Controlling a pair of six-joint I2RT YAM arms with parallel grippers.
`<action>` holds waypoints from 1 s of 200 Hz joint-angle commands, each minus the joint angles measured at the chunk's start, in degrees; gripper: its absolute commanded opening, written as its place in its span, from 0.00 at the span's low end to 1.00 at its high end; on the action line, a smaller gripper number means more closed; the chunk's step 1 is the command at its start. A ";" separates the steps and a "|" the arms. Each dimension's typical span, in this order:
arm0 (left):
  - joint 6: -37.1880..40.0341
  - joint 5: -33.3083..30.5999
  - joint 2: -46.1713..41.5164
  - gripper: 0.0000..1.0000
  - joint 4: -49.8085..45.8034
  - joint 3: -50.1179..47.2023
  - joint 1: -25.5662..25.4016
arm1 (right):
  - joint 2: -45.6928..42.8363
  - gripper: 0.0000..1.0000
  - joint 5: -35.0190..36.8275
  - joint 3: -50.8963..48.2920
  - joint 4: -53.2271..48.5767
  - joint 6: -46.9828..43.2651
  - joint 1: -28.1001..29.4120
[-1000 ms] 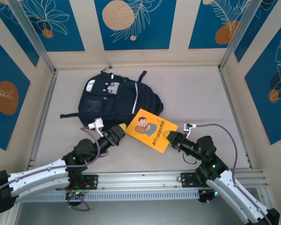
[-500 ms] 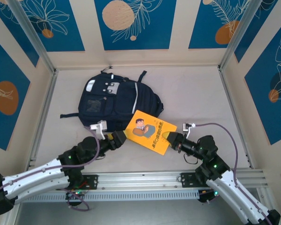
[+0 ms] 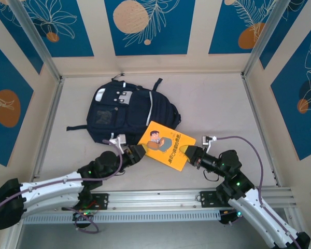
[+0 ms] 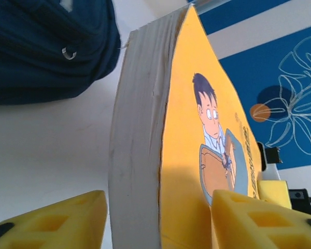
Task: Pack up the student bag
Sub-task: Pass the book.
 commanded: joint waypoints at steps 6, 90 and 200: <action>-3.25 -0.09 2.15 0.34 13.94 -2.53 0.40 | -1.17 0.00 -0.50 -0.60 7.33 1.74 0.43; -6.50 -0.55 5.86 0.00 26.82 -6.34 0.38 | -1.32 0.68 1.61 -2.07 14.15 -0.84 1.63; -12.34 4.56 25.34 0.00 51.04 -6.15 0.39 | -0.91 0.35 5.08 -1.49 12.43 -6.70 2.50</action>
